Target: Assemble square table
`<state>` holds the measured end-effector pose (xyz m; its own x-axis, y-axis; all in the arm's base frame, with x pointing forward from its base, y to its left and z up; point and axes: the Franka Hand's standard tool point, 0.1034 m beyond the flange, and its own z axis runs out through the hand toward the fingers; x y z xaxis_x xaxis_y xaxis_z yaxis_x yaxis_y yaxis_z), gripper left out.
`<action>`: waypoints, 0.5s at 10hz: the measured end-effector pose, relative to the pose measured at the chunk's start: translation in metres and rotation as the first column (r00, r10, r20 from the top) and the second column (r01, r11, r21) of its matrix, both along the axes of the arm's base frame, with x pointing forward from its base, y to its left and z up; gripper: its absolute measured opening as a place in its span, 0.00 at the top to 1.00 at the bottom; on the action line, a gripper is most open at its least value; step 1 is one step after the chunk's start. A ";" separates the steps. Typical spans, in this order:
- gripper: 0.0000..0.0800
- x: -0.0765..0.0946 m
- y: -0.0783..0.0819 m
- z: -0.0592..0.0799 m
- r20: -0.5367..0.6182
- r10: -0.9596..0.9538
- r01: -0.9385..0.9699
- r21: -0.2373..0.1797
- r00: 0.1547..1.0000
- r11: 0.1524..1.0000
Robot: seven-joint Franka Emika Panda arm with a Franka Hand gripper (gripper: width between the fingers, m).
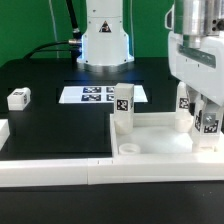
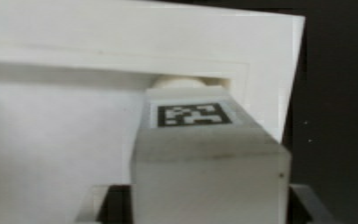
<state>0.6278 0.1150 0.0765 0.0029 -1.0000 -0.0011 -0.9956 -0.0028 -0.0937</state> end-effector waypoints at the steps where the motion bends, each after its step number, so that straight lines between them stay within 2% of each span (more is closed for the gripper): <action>1: 0.64 0.000 -0.001 0.000 0.000 -0.006 0.006 -0.002 1.000 1.000; 2: 0.64 0.000 -0.001 0.000 -0.001 0.050 -0.050 -0.008 0.999 0.999; 3: 0.42 -0.007 0.001 -0.001 -0.054 0.207 -0.209 -0.041 0.977 0.977; 4: 0.27 -0.008 0.006 0.001 -0.094 0.387 -0.395 -0.089 0.917 0.915; 5: 0.27 -0.008 0.012 0.000 -0.104 0.513 -0.522 -0.110 0.852 0.846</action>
Offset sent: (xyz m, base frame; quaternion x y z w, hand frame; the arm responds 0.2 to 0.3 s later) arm -0.0062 0.0031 0.0064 -0.0835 0.1285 -0.4212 0.8939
